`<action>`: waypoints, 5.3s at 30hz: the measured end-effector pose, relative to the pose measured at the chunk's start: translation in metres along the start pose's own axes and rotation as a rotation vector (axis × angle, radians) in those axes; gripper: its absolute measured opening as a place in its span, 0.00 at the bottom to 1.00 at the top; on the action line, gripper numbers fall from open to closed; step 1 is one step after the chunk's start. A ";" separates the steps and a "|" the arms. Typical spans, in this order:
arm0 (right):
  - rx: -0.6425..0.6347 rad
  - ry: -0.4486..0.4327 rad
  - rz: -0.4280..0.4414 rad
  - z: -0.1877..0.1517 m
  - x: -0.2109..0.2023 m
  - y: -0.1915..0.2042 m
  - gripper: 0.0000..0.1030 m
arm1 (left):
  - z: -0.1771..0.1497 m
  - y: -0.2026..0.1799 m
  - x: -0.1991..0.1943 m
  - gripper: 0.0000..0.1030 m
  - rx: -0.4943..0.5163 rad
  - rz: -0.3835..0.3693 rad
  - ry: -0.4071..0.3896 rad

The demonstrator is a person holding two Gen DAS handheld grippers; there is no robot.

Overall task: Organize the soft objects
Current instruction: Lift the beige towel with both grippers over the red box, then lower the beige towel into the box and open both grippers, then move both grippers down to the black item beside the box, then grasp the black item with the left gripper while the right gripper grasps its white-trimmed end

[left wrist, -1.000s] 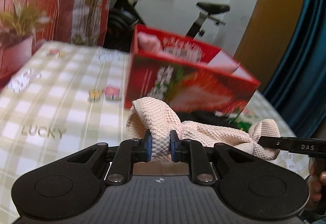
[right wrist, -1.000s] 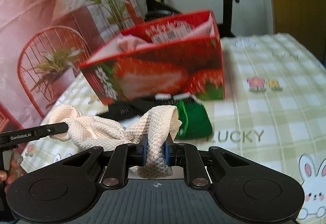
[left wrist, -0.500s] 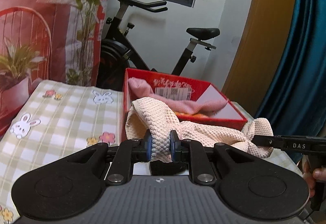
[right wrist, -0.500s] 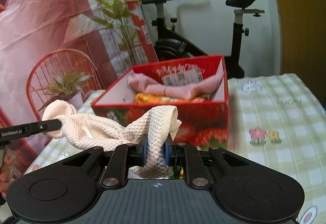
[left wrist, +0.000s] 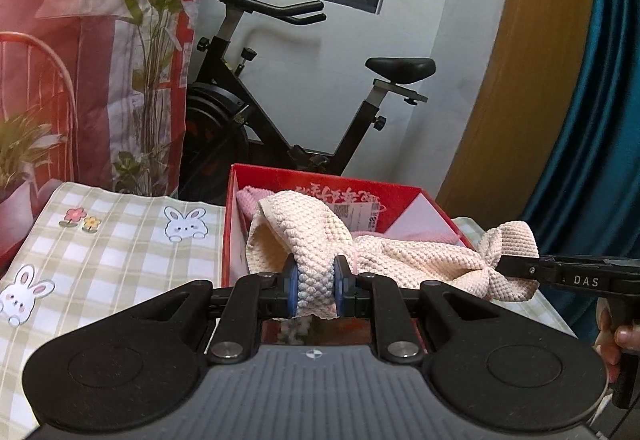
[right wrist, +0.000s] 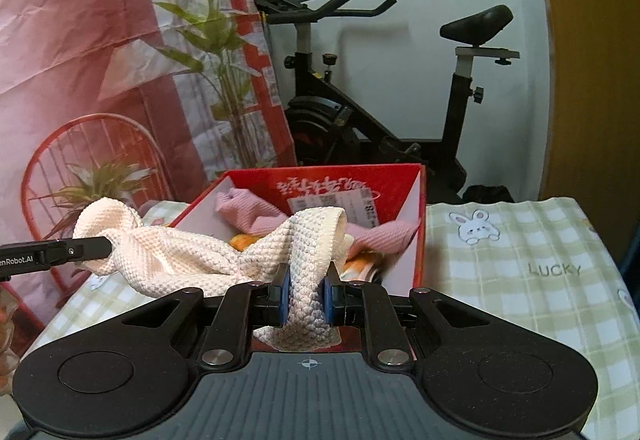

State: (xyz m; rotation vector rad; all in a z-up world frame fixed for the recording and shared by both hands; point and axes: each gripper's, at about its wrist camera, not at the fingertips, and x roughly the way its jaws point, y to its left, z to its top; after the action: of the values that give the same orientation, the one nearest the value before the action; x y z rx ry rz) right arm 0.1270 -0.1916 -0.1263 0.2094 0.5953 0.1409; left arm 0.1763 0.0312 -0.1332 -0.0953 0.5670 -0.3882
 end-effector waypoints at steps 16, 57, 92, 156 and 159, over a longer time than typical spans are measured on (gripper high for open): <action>-0.143 0.114 -0.110 0.026 0.095 0.001 0.14 | 0.017 0.003 0.093 0.18 0.078 0.021 0.203; -0.146 0.029 -0.121 0.031 0.091 -0.004 0.94 | 0.039 -0.006 0.085 1.00 0.065 0.005 0.129; -0.034 -0.046 -0.084 -0.069 -0.001 0.018 1.00 | -0.050 0.013 -0.032 1.00 0.068 0.123 0.071; 0.009 0.062 0.098 -0.081 0.026 0.042 0.13 | -0.066 -0.029 0.003 0.22 0.049 -0.070 0.134; 0.004 0.041 0.103 -0.075 0.018 0.045 0.13 | -0.060 -0.030 -0.005 0.22 0.053 -0.074 0.113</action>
State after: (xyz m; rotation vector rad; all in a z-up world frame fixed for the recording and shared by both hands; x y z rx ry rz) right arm 0.0963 -0.1330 -0.1859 0.2416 0.6255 0.2441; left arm 0.1299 0.0065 -0.1748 -0.0432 0.6651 -0.4822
